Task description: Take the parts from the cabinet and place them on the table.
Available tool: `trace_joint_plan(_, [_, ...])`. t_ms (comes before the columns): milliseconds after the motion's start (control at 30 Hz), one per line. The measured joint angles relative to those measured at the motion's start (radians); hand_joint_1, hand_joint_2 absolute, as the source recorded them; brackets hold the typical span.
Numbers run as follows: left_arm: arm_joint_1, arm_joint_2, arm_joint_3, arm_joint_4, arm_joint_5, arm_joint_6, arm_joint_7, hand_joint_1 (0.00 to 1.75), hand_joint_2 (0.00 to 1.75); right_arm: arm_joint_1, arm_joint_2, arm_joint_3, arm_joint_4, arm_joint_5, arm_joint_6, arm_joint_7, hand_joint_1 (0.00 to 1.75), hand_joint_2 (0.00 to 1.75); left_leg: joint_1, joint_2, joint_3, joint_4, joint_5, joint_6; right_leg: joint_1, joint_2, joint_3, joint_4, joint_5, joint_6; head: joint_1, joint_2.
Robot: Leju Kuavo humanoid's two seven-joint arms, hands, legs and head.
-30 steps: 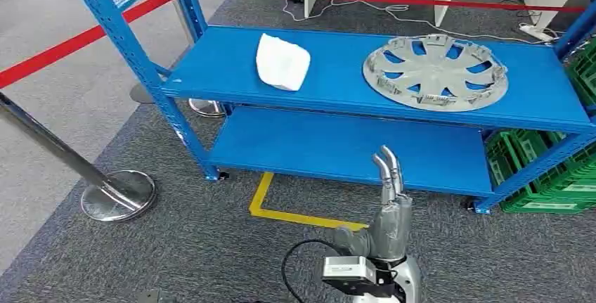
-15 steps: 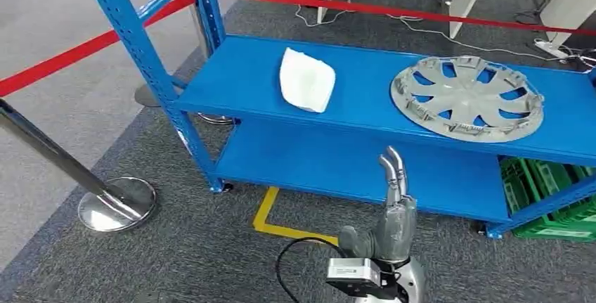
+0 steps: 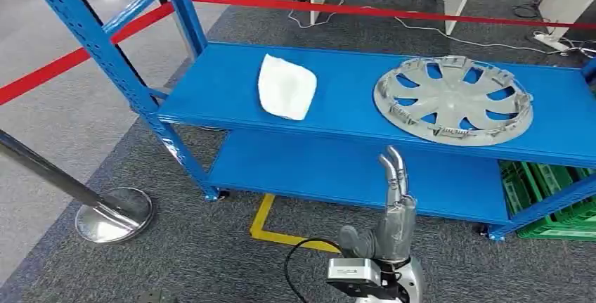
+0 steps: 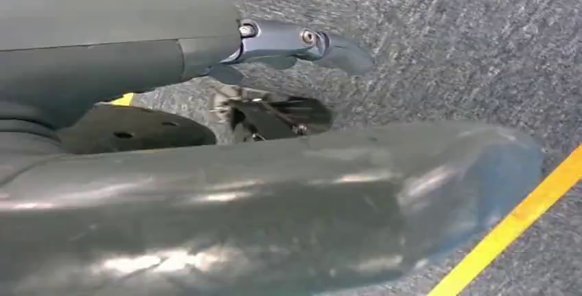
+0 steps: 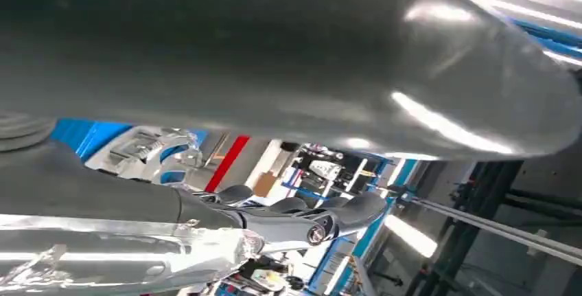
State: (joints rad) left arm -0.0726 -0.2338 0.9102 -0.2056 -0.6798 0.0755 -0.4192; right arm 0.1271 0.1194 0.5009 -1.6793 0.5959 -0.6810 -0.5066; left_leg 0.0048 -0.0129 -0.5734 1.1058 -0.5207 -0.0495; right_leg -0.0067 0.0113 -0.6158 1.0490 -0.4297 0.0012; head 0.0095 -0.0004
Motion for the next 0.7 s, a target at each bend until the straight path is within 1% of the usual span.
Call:
trace_joint_plan(33, [0.000, 0.000, 0.000, 0.000, 0.000, 0.000, 0.000, 0.00, 0.00, 0.000, 0.000, 0.000, 0.000, 0.000, 0.000, 0.000, 0.00, 0.00, 0.000, 0.002, 0.028, -0.071, 0.042, 0.002, 0.000, 0.000, 0.001, 0.000, 0.000, 0.004, 0.000, 0.000])
trace_joint_plan(67, [-0.003, -0.001, 0.000, 0.000, 0.000, -0.001, 0.000, 0.00, 0.00, 0.000, 0.000, 0.000, 0.000, 0.000, 0.000, 0.000, 0.00, 0.00, -0.002, 0.004, 0.030, -0.105, 0.020, 0.009, 0.006, 0.000, 0.000, 0.006, 0.000, 0.010, -0.002, 0.000])
trace_joint_plan(100, [-0.004, -0.001, 0.000, 0.000, 0.000, -0.003, 0.000, 0.00, 0.00, 0.000, 0.000, 0.000, 0.000, 0.000, 0.000, 0.000, 0.00, 0.00, -0.003, 0.003, 0.027, -0.100, 0.011, 0.017, 0.007, -0.001, -0.006, -0.002, 0.004, 0.017, 0.002, 0.000])
trace_joint_plan(133, [-0.002, -0.001, 0.000, 0.000, 0.000, -0.003, 0.000, 0.00, 0.00, 0.000, 0.000, 0.000, 0.000, 0.001, 0.000, 0.000, 0.00, 0.00, -0.004, 0.002, 0.026, -0.102, 0.037, 0.025, 0.006, -0.001, -0.006, -0.003, 0.003, 0.024, -0.001, 0.000])
trace_joint_plan(167, [0.002, -0.001, 0.000, 0.000, 0.000, -0.003, 0.000, 0.00, 0.00, 0.000, 0.000, 0.000, 0.000, 0.000, 0.000, 0.000, 0.00, 0.00, -0.006, 0.002, 0.026, -0.101, 0.041, 0.031, 0.004, -0.001, -0.002, -0.007, 0.005, 0.029, 0.001, 0.000])
trace_joint_plan(200, [0.002, -0.002, 0.000, 0.000, 0.000, -0.007, 0.000, 0.00, 0.00, 0.000, 0.000, 0.000, -0.001, 0.001, 0.000, 0.000, 0.00, 0.00, -0.001, 0.003, 0.029, -0.108, 0.048, 0.040, 0.005, -0.001, -0.002, -0.007, 0.004, 0.034, -0.002, 0.000])
trace_joint_plan(233, [0.001, -0.002, 0.001, 0.000, 0.000, -0.011, 0.000, 0.00, 0.00, 0.000, 0.000, 0.000, -0.001, 0.001, 0.000, 0.000, 0.00, 0.00, 0.002, 0.006, 0.030, -0.110, 0.052, 0.047, 0.004, -0.002, -0.011, 0.009, -0.009, 0.040, 0.000, 0.000])
trace_joint_plan(267, [0.000, -0.002, 0.001, 0.000, 0.000, -0.016, 0.000, 0.00, 0.00, 0.000, -0.001, 0.000, -0.002, 0.002, 0.000, 0.000, 0.00, 0.00, 0.003, 0.006, 0.030, -0.110, 0.051, 0.051, 0.004, -0.004, -0.030, 0.051, -0.040, 0.044, 0.008, 0.000])
trace_joint_plan(300, [0.000, -0.002, 0.001, 0.000, 0.000, -0.022, 0.000, 0.00, 0.00, 0.000, -0.001, 0.000, -0.001, 0.001, 0.000, 0.001, 0.00, 0.00, 0.003, 0.006, 0.030, -0.110, 0.048, 0.054, 0.003, -0.004, -0.066, 0.134, -0.083, 0.048, 0.011, 0.000])
trace_joint_plan(333, [0.002, -0.002, 0.001, 0.000, 0.000, -0.027, 0.000, 0.00, 0.00, 0.000, -0.001, 0.000, -0.001, 0.001, 0.000, 0.002, 0.00, 0.00, 0.002, 0.006, 0.030, -0.110, 0.047, 0.057, 0.003, -0.004, -0.108, 0.220, -0.117, 0.050, 0.010, 0.000])
trace_joint_plan(367, [0.002, -0.002, 0.001, 0.000, 0.000, -0.030, 0.000, 0.00, 0.00, 0.000, -0.001, 0.000, -0.001, 0.001, 0.000, 0.002, 0.00, 0.00, 0.002, 0.006, 0.030, -0.110, 0.045, 0.057, 0.003, -0.004, -0.140, 0.282, -0.136, 0.052, 0.011, 0.000])
trace_joint_plan(400, [0.002, -0.001, 0.002, 0.000, 0.000, -0.031, 0.002, 0.00, 0.00, 0.000, -0.001, 0.000, -0.001, 0.001, 0.000, 0.003, 0.00, 0.00, 0.002, 0.006, 0.032, -0.110, 0.043, 0.057, 0.003, -0.004, -0.154, 0.302, -0.132, 0.052, 0.010, 0.000])
trace_joint_plan(433, [0.003, -0.001, 0.003, 0.000, 0.001, -0.032, 0.003, 0.00, 0.00, 0.000, -0.001, 0.000, -0.001, 0.001, 0.000, 0.003, 0.00, 0.00, 0.002, 0.006, 0.036, -0.110, 0.040, 0.056, 0.002, -0.004, -0.142, 0.276, -0.105, 0.052, 0.011, 0.000])
trace_joint_plan(467, [0.003, -0.001, 0.004, 0.000, 0.001, -0.033, 0.004, 0.00, 0.00, 0.000, -0.001, 0.000, -0.001, 0.001, 0.000, 0.003, 0.00, 0.00, 0.003, 0.005, 0.042, -0.110, 0.034, 0.054, 0.002, -0.004, -0.112, 0.212, -0.064, 0.051, 0.011, 0.000])
trace_joint_plan(500, [0.003, -0.002, 0.004, 0.000, 0.001, -0.034, 0.003, 0.00, 0.00, 0.000, -0.001, 0.000, -0.001, 0.001, 0.000, 0.003, 0.00, 0.00, 0.004, 0.002, 0.051, -0.110, 0.027, 0.051, 0.000, -0.004, -0.064, 0.117, -0.016, 0.050, 0.011, 0.000])
trace_joint_plan(533, [0.003, -0.002, 0.005, 0.000, 0.001, -0.035, 0.004, 0.00, 0.00, 0.000, -0.001, 0.000, -0.001, 0.001, 0.000, 0.003, 0.00, 0.00, 0.005, 0.002, 0.061, -0.110, 0.019, 0.046, -0.001, -0.007, -0.017, 0.026, 0.018, 0.050, 0.011, 0.000])
trace_joint_plan(567, [0.002, -0.001, 0.005, 0.000, 0.002, -0.035, 0.004, 0.00, 0.00, -0.001, -0.001, 0.000, -0.001, 0.001, 0.000, 0.003, 0.00, 0.00, -0.002, 0.002, 0.062, -0.110, 0.012, 0.038, 0.004, -0.006, 0.000, 0.003, -0.016, 0.050, 0.010, 0.000])
trace_joint_plan(600, [0.002, -0.001, 0.005, 0.000, 0.002, -0.037, 0.007, 0.00, 0.00, 0.000, -0.001, 0.000, -0.001, 0.001, 0.000, 0.003, 0.00, 0.00, -0.002, 0.001, 0.064, -0.108, 0.006, 0.032, 0.003, -0.003, 0.008, 0.000, -0.014, 0.036, 0.010, 0.000])
trace_joint_plan(667, [0.002, -0.001, 0.006, 0.000, 0.002, -0.029, 0.026, 0.00, 0.00, 0.001, -0.001, 0.000, -0.001, 0.000, 0.000, 0.005, 0.00, 0.00, 0.001, 0.001, 0.071, -0.115, 0.015, 0.023, 0.009, -0.001, 0.006, 0.002, -0.012, 0.024, 0.006, 0.000])
trace_joint_plan(700, [-0.001, -0.001, 0.006, 0.000, 0.002, -0.018, 0.034, 0.00, 0.00, 0.000, -0.001, 0.000, -0.001, 0.000, 0.000, 0.005, 0.00, 0.00, 0.002, 0.001, 0.074, -0.117, 0.011, 0.018, 0.006, -0.001, 0.010, -0.002, -0.014, 0.019, 0.008, 0.000])
